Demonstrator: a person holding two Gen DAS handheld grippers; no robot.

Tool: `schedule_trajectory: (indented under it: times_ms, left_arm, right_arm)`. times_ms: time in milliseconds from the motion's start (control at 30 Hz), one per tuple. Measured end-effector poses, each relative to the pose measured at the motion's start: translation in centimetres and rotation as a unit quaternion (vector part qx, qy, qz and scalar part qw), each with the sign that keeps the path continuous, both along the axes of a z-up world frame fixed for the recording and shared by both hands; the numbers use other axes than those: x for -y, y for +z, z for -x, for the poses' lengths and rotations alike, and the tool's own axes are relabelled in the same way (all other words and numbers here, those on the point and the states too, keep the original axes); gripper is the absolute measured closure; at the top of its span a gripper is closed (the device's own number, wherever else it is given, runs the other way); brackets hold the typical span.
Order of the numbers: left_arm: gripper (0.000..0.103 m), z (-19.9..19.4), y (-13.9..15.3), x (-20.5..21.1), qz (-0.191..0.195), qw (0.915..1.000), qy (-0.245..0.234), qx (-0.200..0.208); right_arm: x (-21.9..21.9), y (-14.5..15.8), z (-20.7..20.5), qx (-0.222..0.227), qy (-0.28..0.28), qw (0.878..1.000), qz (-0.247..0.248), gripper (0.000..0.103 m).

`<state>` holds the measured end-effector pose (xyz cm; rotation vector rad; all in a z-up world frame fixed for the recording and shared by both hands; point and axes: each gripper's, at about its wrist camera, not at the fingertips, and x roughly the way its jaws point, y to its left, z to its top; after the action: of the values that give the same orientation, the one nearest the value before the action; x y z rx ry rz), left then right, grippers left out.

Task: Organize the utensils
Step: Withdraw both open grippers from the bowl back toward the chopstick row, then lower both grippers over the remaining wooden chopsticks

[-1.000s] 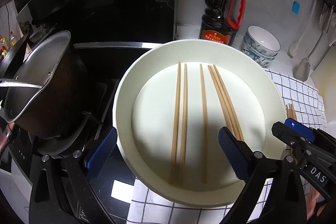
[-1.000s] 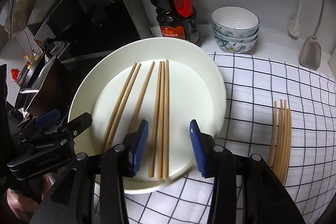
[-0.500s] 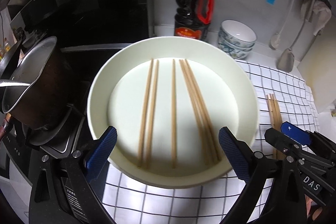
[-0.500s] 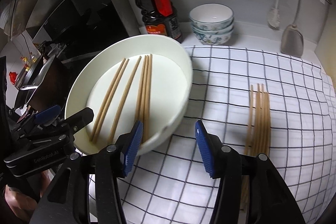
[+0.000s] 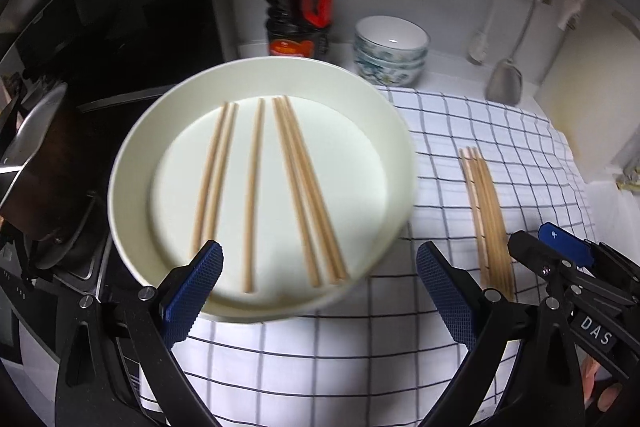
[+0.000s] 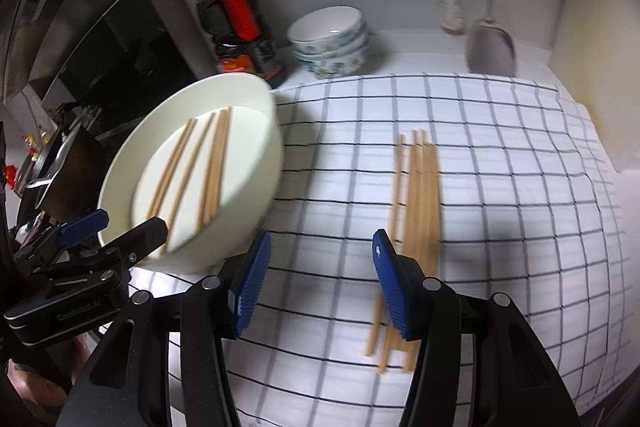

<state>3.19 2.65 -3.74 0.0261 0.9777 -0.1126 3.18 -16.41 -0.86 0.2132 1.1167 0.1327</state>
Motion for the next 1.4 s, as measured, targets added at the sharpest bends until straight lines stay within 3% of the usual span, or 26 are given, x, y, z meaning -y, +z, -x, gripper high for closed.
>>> schedule_trajectory:
  times_ms: [633, 1400]
  left_arm:
    - [0.007, 1.3, -2.1, 7.3, 0.001, 0.9986, -0.053, 0.01]
    - [0.007, 0.8, -6.0, 10.5, -0.02, 0.9972, -0.07, 0.018]
  right_arm:
    - [8.0, -2.4, 2.5, -0.006, -0.057, 0.998, 0.026, 0.052]
    - [8.4, -8.6, 1.8, -0.026, -0.03, 0.999, 0.033, 0.052]
